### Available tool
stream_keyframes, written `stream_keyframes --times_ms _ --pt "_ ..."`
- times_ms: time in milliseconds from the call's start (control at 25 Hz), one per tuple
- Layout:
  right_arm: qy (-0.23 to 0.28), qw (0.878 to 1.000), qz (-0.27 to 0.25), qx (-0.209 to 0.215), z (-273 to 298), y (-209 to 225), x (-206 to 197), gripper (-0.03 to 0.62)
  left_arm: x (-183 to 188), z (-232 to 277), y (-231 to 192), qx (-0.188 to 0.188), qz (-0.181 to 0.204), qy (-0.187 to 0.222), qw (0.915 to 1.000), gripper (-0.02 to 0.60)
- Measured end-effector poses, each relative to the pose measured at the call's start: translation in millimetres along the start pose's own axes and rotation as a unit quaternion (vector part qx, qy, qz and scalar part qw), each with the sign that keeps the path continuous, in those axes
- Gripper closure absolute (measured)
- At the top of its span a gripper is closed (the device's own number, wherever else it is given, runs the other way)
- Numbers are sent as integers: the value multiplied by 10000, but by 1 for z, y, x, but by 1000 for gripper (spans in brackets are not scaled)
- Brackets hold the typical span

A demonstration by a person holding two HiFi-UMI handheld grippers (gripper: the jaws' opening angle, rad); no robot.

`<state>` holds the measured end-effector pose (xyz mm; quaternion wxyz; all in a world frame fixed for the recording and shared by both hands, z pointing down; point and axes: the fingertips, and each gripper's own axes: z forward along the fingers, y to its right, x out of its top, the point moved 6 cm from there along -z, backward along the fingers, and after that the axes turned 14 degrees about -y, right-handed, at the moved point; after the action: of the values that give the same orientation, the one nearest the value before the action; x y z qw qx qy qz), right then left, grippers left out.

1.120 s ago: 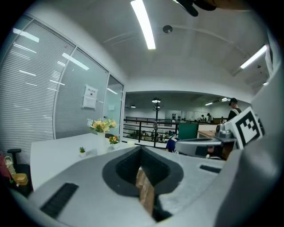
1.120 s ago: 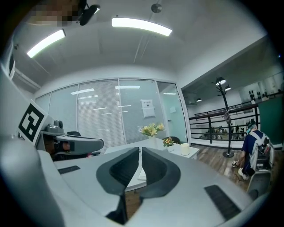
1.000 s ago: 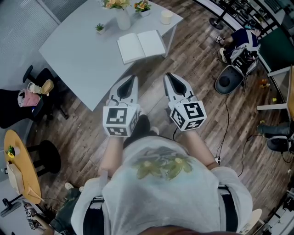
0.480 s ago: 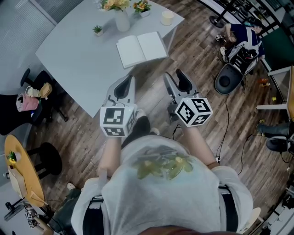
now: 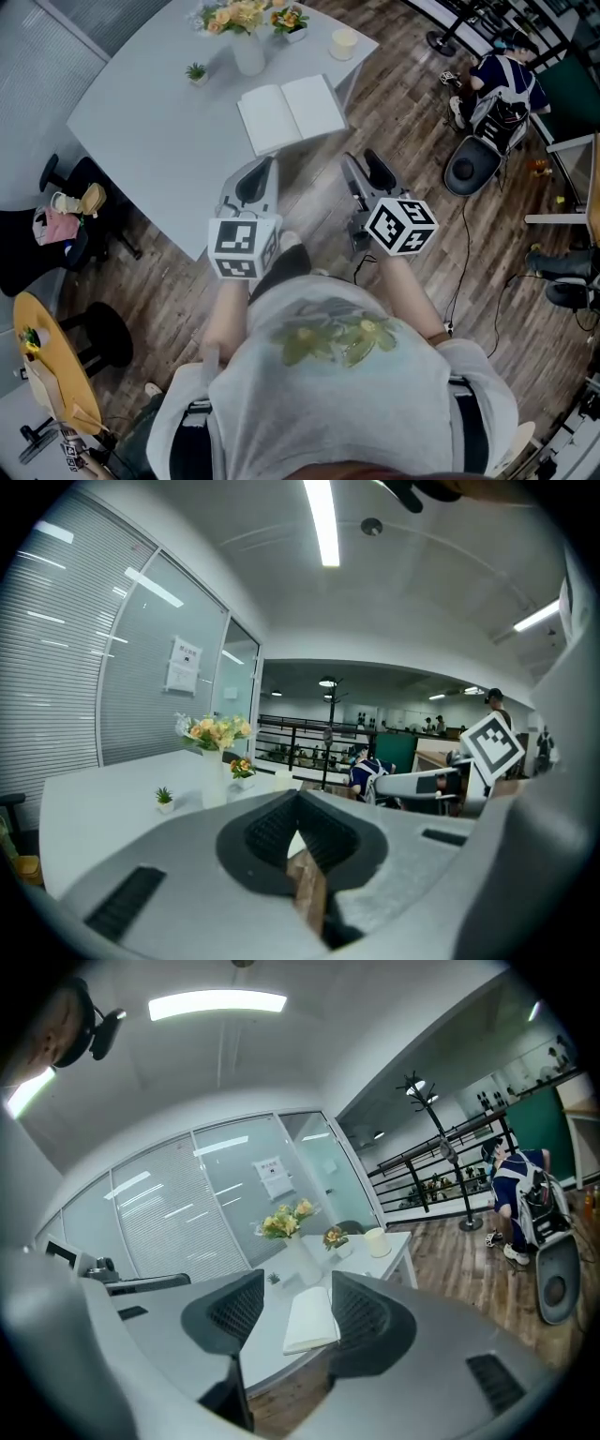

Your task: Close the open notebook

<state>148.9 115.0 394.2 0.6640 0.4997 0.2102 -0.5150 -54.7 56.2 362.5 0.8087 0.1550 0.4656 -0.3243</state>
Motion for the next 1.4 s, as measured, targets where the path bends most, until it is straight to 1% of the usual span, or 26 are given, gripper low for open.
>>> stream_keyframes --times_ms 120,440,720,920,1000,1200,1400 --pt "-148 9998 30 -136 15 6 -2 375 0 8 -14 -13 -21 -58 10000 578" --pt "-408 9979 347 -365 47 17 -9 376 1 22 -48 -66 20 -162 9998 578" --pt "-670 9938 802 -373 68 31 -23 376 -6 31 -64 -89 -97 -223 9997 578" --pt "-877 9913 834 -509 83 43 -31 376 -13 45 -75 -100 -112 -385 9991 578" --pt "-956 9896 938 -518 92 51 -33 376 -14 52 -80 -114 -122 -441 9989 578" --pt "-1174 9805 1510 -457 114 78 -41 375 -12 75 -85 -185 -140 -604 9979 578" --pt "-1415 9653 2170 -336 138 106 -49 376 -5 97 -91 -192 -200 -719 9970 578"
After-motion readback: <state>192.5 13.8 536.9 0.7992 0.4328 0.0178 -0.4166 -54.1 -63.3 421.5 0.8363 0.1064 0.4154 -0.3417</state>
